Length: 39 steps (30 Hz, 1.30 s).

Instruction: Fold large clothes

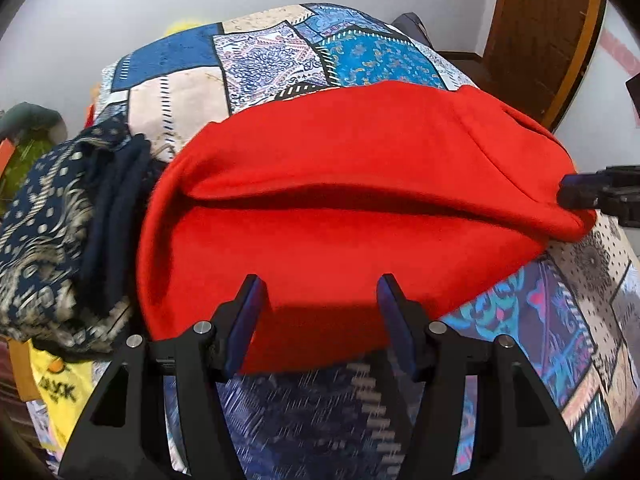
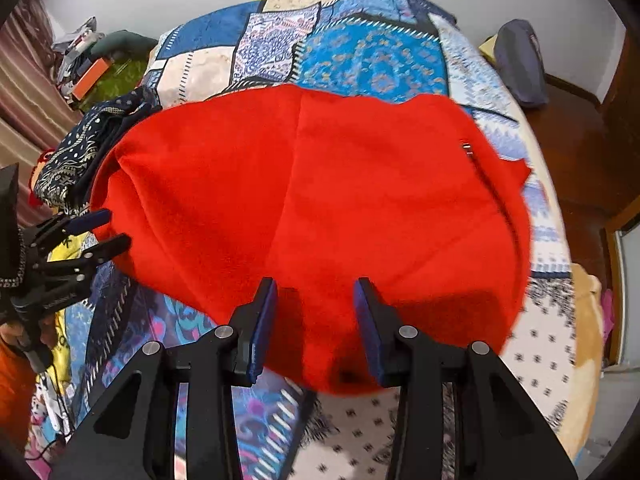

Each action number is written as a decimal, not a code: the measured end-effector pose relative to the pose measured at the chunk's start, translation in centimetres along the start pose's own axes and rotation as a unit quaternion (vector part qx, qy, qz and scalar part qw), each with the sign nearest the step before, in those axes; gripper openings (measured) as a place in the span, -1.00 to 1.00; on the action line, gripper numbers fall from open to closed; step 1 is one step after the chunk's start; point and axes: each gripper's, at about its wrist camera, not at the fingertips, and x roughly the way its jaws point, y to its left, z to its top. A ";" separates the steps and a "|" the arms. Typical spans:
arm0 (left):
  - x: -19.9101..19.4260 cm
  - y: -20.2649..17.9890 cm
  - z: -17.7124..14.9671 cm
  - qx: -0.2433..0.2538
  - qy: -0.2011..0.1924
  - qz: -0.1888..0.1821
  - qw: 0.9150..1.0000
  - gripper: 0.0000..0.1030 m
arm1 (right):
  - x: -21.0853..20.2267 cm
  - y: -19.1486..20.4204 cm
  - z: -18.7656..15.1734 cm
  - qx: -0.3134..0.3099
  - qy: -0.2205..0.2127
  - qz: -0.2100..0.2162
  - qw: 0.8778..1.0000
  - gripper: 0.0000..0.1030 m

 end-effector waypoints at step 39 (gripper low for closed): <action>-3.3 8.4 -3.7 -0.095 -0.043 0.093 0.990 0.39 | -3.9 -8.9 -1.3 0.085 -0.069 -0.099 0.989 -0.19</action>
